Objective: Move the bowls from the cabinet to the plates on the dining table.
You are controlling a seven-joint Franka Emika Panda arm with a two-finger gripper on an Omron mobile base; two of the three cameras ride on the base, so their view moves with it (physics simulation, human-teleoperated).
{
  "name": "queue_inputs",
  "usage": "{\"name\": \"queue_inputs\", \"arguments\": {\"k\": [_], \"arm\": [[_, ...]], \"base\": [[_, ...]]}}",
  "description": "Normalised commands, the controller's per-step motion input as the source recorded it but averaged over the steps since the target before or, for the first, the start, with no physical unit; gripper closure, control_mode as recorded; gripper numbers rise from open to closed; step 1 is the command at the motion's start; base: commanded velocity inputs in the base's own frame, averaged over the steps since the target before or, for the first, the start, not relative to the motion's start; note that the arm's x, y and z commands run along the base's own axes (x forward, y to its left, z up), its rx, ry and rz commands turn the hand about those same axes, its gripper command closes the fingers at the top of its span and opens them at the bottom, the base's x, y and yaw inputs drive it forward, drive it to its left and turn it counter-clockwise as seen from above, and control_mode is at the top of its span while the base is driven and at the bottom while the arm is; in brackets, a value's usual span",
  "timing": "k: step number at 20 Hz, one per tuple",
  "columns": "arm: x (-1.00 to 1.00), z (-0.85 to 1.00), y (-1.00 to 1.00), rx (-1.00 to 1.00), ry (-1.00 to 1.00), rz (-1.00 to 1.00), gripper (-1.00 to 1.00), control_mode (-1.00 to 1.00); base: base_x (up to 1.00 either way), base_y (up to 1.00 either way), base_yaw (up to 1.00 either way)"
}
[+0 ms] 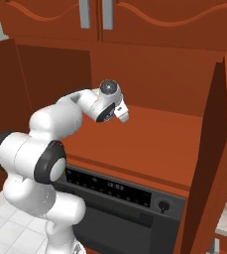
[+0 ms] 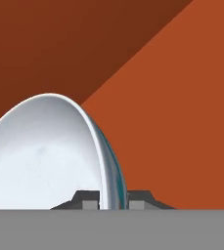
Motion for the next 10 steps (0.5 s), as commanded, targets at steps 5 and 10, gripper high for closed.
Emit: {"name": "queue_inputs", "arguments": {"k": [5,10], "arm": [[-0.78,0.06,-0.09,-0.01,-0.02,0.07,1.0,-1.0],[-0.85,0.08,-0.05,-0.05,0.0,0.12,1.0,-1.0]], "base": [[0.0,0.0,0.0],[0.0,0.0,0.0]]}}
